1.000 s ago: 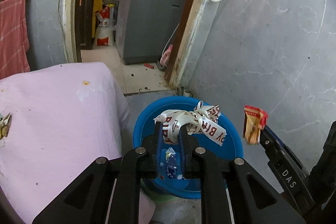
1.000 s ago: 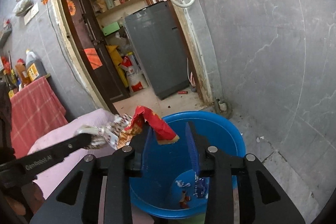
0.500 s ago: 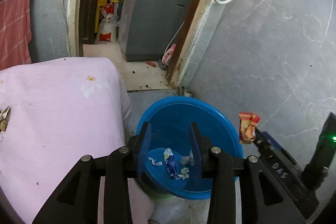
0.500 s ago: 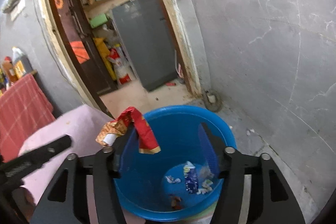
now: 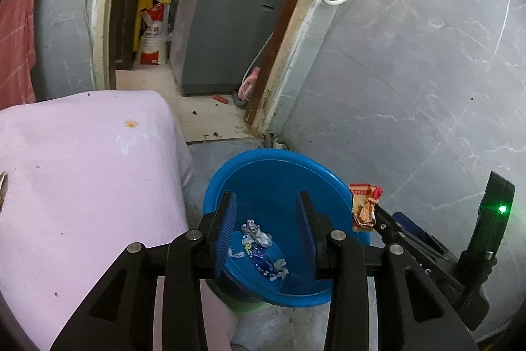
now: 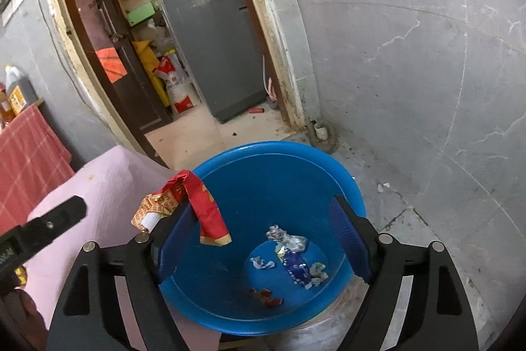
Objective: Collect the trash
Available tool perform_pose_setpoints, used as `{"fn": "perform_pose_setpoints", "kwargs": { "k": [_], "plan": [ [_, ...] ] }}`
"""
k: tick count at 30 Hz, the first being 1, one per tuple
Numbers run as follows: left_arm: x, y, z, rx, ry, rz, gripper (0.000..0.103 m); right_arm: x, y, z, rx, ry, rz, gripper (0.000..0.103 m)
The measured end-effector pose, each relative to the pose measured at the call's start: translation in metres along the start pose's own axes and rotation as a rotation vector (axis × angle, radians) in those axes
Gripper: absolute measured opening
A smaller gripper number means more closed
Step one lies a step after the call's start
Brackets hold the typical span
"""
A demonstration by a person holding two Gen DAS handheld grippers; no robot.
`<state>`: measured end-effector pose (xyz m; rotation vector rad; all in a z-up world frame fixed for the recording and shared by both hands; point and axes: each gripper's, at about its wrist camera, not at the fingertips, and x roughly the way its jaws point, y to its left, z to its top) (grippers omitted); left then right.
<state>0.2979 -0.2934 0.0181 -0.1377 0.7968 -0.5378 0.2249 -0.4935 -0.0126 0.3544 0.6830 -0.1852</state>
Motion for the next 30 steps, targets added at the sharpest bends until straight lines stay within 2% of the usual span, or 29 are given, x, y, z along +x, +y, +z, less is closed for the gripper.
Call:
{"fn": "perform_pose_setpoints", "kwargs": {
  "k": [2,5,8,13,18,21,23,27,30],
  "plan": [
    [0.002,0.000,-0.001,0.002,0.007,-0.001,0.032,-0.003,-0.001,0.001,0.003,-0.008,0.012,0.085],
    [0.002,0.004,-0.002,-0.014,0.015,0.000,0.039,-0.002,-0.001,0.004,-0.004,-0.001,-0.009,0.103],
    [0.000,0.009,-0.001,-0.031,0.008,0.004,0.040,0.006,-0.002,0.007,-0.001,0.046,-0.017,0.103],
    [-0.010,0.014,-0.001,-0.052,-0.002,0.010,0.040,0.020,0.000,0.007,-0.040,0.142,-0.079,0.103],
    [-0.017,0.014,-0.002,-0.054,-0.010,0.008,0.040,0.012,0.000,0.009,-0.024,0.171,-0.049,0.103],
    [-0.023,0.018,-0.003,-0.062,-0.010,0.008,0.040,0.007,0.003,0.014,-0.069,0.184,-0.052,0.103],
    [-0.026,0.018,-0.003,-0.065,-0.009,0.005,0.040,0.010,0.005,0.018,-0.093,0.242,-0.044,0.103],
    [-0.032,0.018,-0.003,-0.054,-0.019,-0.011,0.040,0.002,0.011,0.022,-0.144,0.272,-0.025,0.103],
    [-0.035,0.015,-0.004,-0.039,-0.017,-0.023,0.040,-0.009,0.011,0.027,-0.107,0.287,0.028,0.103]
  ]
}}
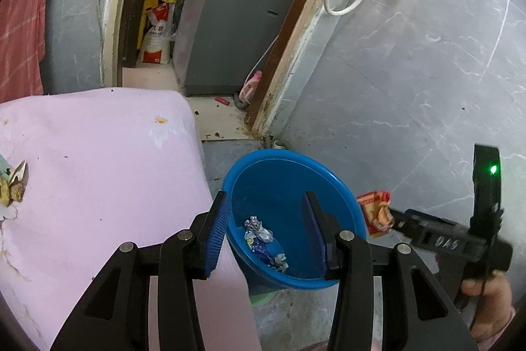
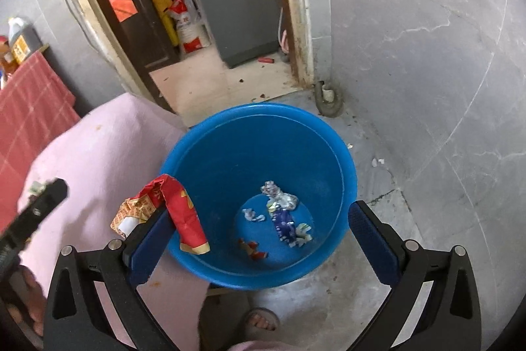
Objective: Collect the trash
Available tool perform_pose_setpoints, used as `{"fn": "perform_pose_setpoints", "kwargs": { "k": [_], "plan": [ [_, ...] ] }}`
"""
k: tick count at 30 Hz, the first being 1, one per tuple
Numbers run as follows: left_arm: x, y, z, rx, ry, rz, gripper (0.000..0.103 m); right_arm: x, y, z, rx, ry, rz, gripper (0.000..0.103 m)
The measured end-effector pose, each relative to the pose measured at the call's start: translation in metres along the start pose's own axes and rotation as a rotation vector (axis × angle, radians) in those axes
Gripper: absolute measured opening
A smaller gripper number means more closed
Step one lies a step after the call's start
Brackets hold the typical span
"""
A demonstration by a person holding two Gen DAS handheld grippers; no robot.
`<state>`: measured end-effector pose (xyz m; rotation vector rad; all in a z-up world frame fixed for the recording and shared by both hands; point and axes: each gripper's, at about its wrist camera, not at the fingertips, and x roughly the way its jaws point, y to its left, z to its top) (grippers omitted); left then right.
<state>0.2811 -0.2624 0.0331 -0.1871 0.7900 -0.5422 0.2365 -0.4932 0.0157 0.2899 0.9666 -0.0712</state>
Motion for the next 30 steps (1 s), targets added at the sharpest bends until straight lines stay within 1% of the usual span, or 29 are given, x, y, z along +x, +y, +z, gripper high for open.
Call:
{"fn": "perform_pose_setpoints", "kwargs": {
  "k": [2,3,5,6,9,10,13,15,21,28,30],
  "plan": [
    [-0.003,-0.001,0.000,0.004,-0.001,-0.006,0.041,-0.007,-0.001,0.003,0.023,0.010,0.055,0.103],
    [-0.004,-0.001,-0.001,0.006,-0.002,-0.007,0.043,-0.009,0.000,0.005,0.021,0.016,0.062,0.103],
    [-0.010,-0.001,-0.003,0.010,-0.011,-0.011,0.049,-0.008,0.005,0.010,-0.022,0.051,0.026,0.103],
    [-0.012,-0.001,-0.003,0.010,-0.018,-0.016,0.049,-0.007,0.007,0.012,-0.033,0.068,0.018,0.103],
    [-0.016,0.000,-0.005,0.007,-0.028,-0.040,0.049,-0.005,0.009,0.017,-0.042,0.134,0.036,0.103],
    [-0.017,0.000,-0.005,0.009,-0.025,-0.049,0.049,-0.005,0.009,0.018,-0.044,0.140,0.033,0.103],
    [-0.017,-0.004,-0.005,0.038,-0.020,-0.085,0.049,-0.009,0.012,0.017,-0.064,0.136,0.020,0.103],
    [-0.017,-0.010,-0.007,0.071,-0.020,-0.114,0.049,-0.009,0.011,0.015,-0.056,0.133,0.030,0.103],
    [-0.015,-0.030,-0.015,0.174,-0.016,-0.169,0.049,-0.005,0.009,0.012,-0.022,0.131,0.075,0.103],
    [-0.007,-0.031,-0.021,0.177,0.003,-0.229,0.049,0.000,0.005,0.012,0.002,0.129,0.100,0.103],
    [-0.005,-0.034,-0.022,0.186,0.009,-0.234,0.049,0.000,0.004,0.012,0.003,0.127,0.105,0.103]
  ]
}}
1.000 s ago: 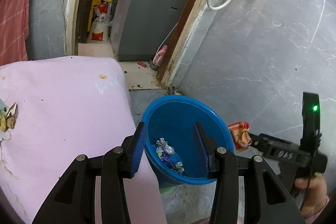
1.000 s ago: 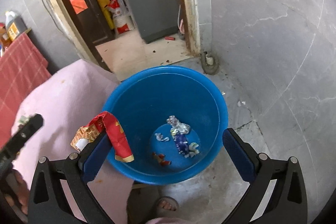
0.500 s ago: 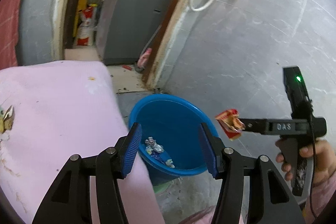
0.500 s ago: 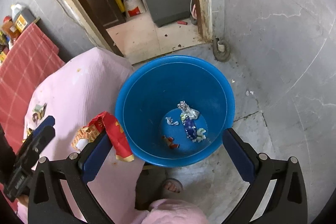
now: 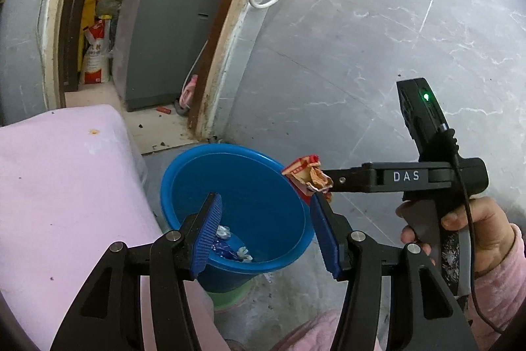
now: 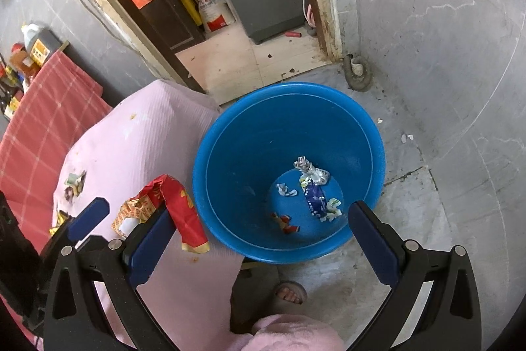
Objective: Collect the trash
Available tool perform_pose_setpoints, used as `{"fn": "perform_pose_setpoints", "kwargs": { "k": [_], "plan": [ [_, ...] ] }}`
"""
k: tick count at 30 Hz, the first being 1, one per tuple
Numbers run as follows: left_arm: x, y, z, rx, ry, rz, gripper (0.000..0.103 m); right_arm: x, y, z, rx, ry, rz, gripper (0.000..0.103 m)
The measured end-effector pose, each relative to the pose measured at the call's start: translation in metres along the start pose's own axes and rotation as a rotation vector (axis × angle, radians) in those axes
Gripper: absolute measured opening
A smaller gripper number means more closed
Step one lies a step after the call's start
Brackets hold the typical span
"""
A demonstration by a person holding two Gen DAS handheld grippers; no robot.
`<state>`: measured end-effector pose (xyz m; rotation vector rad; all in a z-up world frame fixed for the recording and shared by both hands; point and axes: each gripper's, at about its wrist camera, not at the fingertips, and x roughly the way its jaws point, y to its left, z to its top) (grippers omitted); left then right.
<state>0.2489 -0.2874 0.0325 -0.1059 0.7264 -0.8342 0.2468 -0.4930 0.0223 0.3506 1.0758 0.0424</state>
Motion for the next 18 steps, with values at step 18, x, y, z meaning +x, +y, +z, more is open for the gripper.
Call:
{"fn": "perform_pose_setpoints", "kwargs": {
  "k": [18],
  "plan": [
    [0.019,0.027,0.006,-0.066,0.020,0.081,0.049,0.002,0.001,-0.005,-0.022,-0.007,0.035,0.103]
  ]
}}
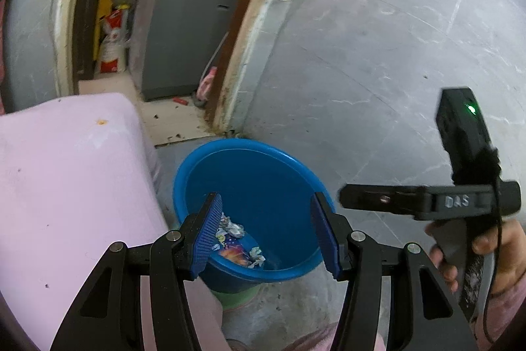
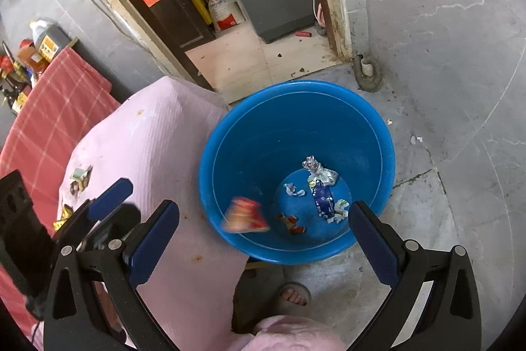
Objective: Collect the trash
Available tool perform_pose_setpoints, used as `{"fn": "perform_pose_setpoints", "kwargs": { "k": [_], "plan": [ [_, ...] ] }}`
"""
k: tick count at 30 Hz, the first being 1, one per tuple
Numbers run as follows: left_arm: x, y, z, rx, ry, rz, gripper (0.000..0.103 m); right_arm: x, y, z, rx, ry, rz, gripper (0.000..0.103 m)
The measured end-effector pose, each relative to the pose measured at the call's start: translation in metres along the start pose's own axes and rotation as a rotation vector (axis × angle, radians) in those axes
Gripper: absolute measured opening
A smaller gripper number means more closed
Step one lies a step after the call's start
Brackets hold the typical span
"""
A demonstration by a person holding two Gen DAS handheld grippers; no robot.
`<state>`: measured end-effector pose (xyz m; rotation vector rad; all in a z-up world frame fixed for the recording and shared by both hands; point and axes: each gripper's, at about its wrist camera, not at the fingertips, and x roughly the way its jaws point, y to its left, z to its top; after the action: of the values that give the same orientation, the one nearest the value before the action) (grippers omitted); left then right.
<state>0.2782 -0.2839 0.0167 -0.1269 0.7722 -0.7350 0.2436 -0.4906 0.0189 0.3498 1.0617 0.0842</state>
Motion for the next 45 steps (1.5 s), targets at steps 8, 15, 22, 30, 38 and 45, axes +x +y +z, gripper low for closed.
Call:
{"fn": "perform_pose_setpoints", "kwargs": {
  "k": [8,15,22,30,38,45],
  "plan": [
    [-0.041,0.022,0.004,-0.048,-0.107,0.109,0.049,-0.035,0.018,-0.004,-0.022,-0.242,0.016,0.103],
    [-0.121,0.046,0.012,-0.053,-0.283,0.244,0.075,-0.073,0.072,-0.019,-0.117,-0.535,0.060,0.103],
    [-0.211,0.069,0.005,-0.057,-0.445,0.404,0.096,-0.089,0.146,-0.046,-0.250,-0.760,0.128,0.103],
    [-0.292,0.096,-0.033,-0.081,-0.573,0.576,0.101,-0.088,0.219,-0.071,-0.338,-0.899,0.229,0.103],
    [-0.330,0.120,-0.068,-0.105,-0.596,0.695,0.101,-0.072,0.266,-0.090,-0.415,-0.909,0.294,0.103],
    [-0.321,0.145,-0.097,-0.139,-0.527,0.703,0.101,-0.039,0.287,-0.100,-0.510,-0.831,0.278,0.103]
  ]
}}
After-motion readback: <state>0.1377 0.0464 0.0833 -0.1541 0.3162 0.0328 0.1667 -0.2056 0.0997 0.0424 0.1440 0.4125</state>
